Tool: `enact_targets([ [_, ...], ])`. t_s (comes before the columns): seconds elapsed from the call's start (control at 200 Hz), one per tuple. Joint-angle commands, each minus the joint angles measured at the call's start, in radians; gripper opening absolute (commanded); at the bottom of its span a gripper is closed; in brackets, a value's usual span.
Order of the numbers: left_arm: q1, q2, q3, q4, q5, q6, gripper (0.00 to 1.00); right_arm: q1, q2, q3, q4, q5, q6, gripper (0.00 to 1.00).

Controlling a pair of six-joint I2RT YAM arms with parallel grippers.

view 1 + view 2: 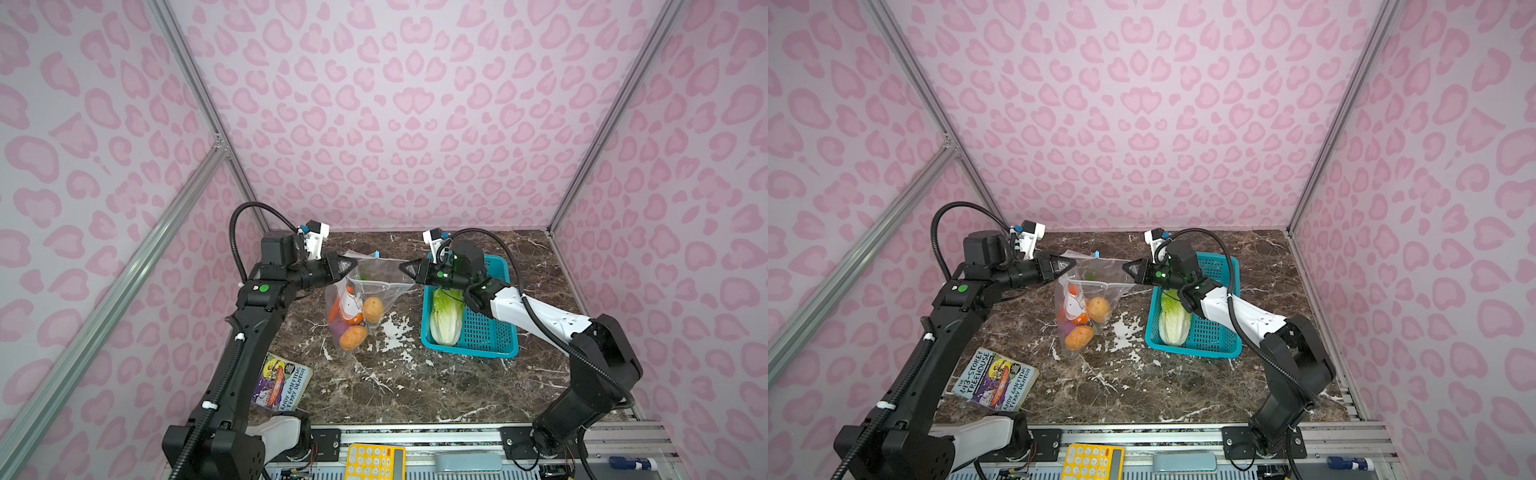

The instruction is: Place the food in the zip-top bag and seal the zipper

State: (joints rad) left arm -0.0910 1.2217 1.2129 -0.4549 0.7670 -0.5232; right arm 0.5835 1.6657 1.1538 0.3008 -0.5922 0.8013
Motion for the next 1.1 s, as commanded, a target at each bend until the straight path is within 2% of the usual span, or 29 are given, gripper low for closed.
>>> enact_targets([
  [0.0, -0.016, 0.028, -0.047, 0.085, -0.008, -0.022, 0.03, -0.003, 0.041, -0.007, -0.021, 0.041, 0.013, 0.0],
  [0.055, -0.029, 0.052, -0.074, 0.107, -0.01, -0.033, 0.03, -0.002, 0.054, -0.005, -0.021, 0.041, 0.018, 0.0],
  [0.08, -0.033, 0.066, -0.079, 0.108, -0.008, -0.037, 0.03, -0.003, 0.058, -0.003, -0.021, 0.043, 0.018, 0.03],
  [0.13, -0.038, 0.09, -0.077, 0.108, 0.006, -0.044, 0.03, -0.004, 0.059, 0.001, -0.026, 0.05, 0.015, 0.11],
  [0.215, -0.042, 0.104, -0.078, 0.113, 0.014, -0.049, 0.03, -0.01, 0.039, 0.017, -0.07, 0.074, -0.013, 0.31],
  [0.3, -0.047, 0.094, -0.088, 0.119, -0.008, -0.046, 0.03, -0.017, 0.002, 0.047, -0.183, 0.131, -0.082, 0.47],
  [0.45, -0.056, 0.094, -0.098, 0.126, -0.026, -0.045, 0.03, -0.056, -0.088, 0.092, -0.422, 0.303, -0.217, 0.6],
  [0.62, -0.068, 0.117, -0.104, 0.13, -0.025, -0.054, 0.03, -0.154, -0.155, 0.1, -0.617, 0.478, -0.27, 0.62],
  [0.755, -0.075, 0.116, -0.107, 0.13, -0.035, -0.055, 0.03, -0.239, -0.158, 0.072, -0.711, 0.564, -0.276, 0.62],
  [0.9, -0.075, 0.111, -0.108, 0.128, -0.042, -0.057, 0.03, -0.288, -0.111, 0.041, -0.743, 0.615, -0.296, 0.61],
  [1.095, -0.076, 0.102, -0.108, 0.127, -0.04, -0.061, 0.03, -0.3, 0.012, 0.06, -0.755, 0.598, -0.29, 0.59],
])
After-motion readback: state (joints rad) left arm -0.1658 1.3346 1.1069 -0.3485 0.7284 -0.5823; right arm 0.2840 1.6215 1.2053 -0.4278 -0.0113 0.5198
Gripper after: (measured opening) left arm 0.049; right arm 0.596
